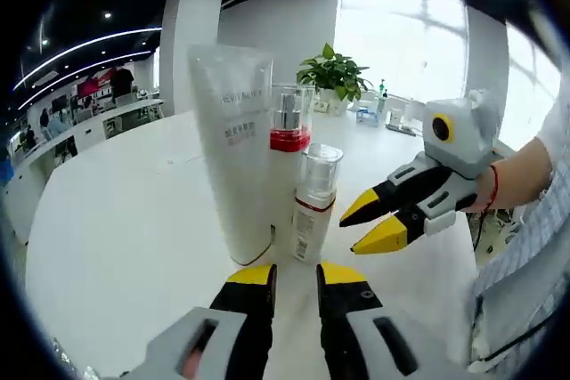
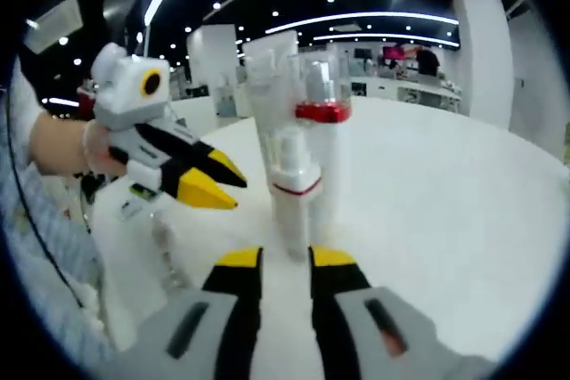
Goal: Arrange the skincare products in the storage area until every visible bottle or jar stands upright without overlapping.
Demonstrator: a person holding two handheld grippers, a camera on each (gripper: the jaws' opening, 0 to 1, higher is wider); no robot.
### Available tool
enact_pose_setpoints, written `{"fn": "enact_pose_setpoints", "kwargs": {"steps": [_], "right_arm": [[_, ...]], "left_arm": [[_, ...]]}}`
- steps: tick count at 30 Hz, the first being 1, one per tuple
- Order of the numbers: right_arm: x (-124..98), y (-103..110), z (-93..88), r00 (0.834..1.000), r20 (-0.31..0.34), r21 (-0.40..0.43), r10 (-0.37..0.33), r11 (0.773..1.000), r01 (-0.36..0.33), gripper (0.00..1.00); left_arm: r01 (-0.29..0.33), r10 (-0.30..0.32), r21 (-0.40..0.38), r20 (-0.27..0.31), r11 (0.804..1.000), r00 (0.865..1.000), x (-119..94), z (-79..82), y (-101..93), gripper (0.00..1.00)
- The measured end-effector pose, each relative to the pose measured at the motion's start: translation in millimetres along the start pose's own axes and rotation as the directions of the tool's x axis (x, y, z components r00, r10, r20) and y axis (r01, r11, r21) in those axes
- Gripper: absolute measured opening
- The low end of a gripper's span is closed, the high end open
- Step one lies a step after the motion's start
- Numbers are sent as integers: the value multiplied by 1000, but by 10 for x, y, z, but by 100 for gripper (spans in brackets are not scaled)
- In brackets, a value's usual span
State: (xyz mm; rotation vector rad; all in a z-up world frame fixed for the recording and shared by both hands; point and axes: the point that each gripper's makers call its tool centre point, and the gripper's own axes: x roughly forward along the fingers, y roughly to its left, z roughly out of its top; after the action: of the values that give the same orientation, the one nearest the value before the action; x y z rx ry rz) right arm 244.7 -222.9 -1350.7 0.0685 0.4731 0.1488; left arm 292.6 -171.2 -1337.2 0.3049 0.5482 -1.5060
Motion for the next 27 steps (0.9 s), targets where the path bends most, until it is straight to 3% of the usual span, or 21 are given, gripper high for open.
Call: {"fn": "enact_pose_setpoints", "kwargs": {"steps": [9, 16, 19, 23, 24, 27], "right_arm": [[-45, 261, 107, 997, 30, 1, 76, 997, -77, 24], [-28, 627, 18, 979, -58, -97, 195, 975, -200, 27], [-15, 843, -41, 959, -108, -145, 261, 950, -275, 29], [20, 936, -81, 948, -141, -176, 285, 935, -307, 30], [110, 1025, -178, 931, -211, -217, 298, 915, -341, 30], [183, 1089, -241, 916, -261, -226, 306, 903, -366, 30]], "left_arm": [[10, -10, 10, 52, 1000, 999, -351, 24, -42, 21], [-11, 12, -20, 35, 1000, 999, -560, -214, 32, 23], [-26, 27, -32, 11, 999, 1000, -647, -375, 32, 24], [-14, 13, -56, -24, 998, 1000, -732, -585, -2, 29], [-9, 8, -60, -32, 998, 999, -748, -628, -11, 30], [-23, 20, -50, -75, 998, 997, -792, -778, 12, 30]]}}
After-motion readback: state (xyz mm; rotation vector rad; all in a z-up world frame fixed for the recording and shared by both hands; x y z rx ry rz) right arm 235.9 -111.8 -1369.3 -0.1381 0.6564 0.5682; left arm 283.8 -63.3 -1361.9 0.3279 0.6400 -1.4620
